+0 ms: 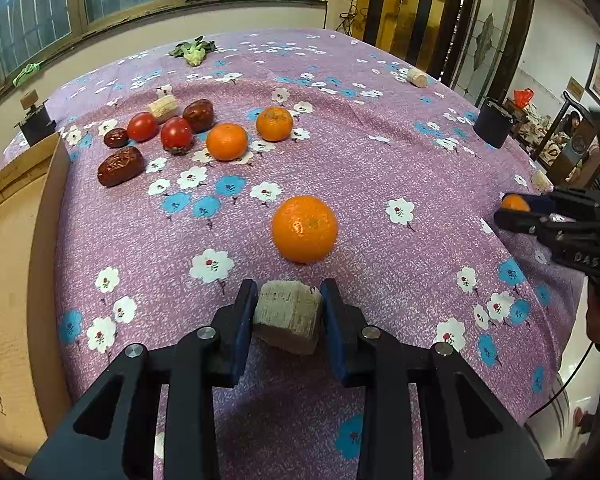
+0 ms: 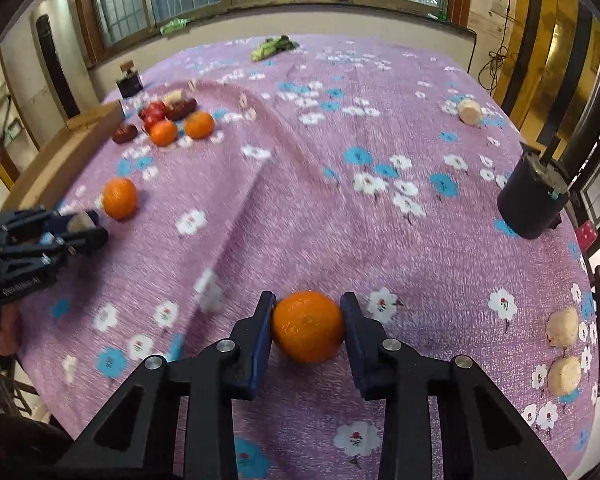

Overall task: Organize fruits
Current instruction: 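Carry the beige cube and the orange in both grippers over the cardboard tray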

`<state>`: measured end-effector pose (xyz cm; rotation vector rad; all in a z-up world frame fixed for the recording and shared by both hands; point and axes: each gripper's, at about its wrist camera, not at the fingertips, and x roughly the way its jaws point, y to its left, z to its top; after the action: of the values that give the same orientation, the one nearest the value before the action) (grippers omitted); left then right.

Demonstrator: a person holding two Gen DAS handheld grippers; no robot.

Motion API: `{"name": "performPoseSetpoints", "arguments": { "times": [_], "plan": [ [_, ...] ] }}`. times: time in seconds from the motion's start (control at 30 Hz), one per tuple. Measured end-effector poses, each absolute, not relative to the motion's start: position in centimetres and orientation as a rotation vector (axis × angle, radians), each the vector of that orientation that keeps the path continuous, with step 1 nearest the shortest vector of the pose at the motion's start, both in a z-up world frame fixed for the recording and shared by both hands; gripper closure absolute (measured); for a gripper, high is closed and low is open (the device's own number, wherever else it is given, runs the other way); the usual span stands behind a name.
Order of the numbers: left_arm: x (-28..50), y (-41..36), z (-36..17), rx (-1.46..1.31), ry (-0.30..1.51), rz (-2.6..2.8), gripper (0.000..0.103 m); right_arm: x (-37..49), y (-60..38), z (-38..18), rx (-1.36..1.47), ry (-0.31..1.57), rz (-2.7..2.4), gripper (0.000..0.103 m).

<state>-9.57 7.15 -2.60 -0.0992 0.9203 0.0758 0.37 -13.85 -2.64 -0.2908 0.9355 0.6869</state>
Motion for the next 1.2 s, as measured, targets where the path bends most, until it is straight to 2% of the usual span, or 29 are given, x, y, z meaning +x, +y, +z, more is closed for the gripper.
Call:
{"name": "performPoseSetpoints", "arguments": {
  "times": [0.33,1.2],
  "plan": [
    [-12.0,9.0,-0.8,-0.113,0.872,0.153,0.073,-1.6,-10.0,0.7,-0.258,0.882,0.82,0.069],
    [-17.6,16.4,1.6,-0.185,0.791,0.315,0.073,-6.8,0.8,2.2,-0.324,0.881,1.094,0.069]
  ]
}}
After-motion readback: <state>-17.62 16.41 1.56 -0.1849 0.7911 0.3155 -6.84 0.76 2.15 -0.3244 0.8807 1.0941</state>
